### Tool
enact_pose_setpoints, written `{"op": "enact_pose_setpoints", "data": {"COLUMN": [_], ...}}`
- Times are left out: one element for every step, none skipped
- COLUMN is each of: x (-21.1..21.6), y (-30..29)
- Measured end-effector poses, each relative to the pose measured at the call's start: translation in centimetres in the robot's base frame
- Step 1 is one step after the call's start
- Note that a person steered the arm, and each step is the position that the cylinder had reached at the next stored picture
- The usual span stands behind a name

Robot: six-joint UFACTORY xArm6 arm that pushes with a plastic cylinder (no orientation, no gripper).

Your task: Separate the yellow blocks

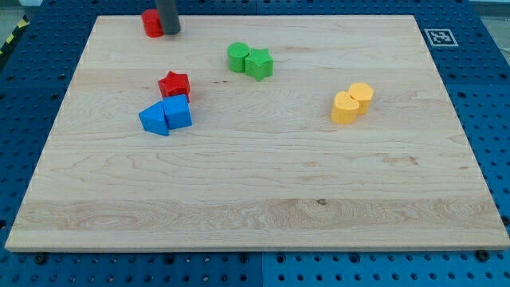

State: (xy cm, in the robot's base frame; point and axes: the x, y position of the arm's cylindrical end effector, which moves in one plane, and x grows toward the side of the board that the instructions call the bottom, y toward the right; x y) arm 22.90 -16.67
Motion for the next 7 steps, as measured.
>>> {"op": "enact_pose_setpoints", "data": {"x": [-0.4,-0.6,-0.3,-0.2,-0.2,-0.2,1.0], "y": [-2.5,-2.9,-0.5,3.9,4.1,4.1,3.7]}}
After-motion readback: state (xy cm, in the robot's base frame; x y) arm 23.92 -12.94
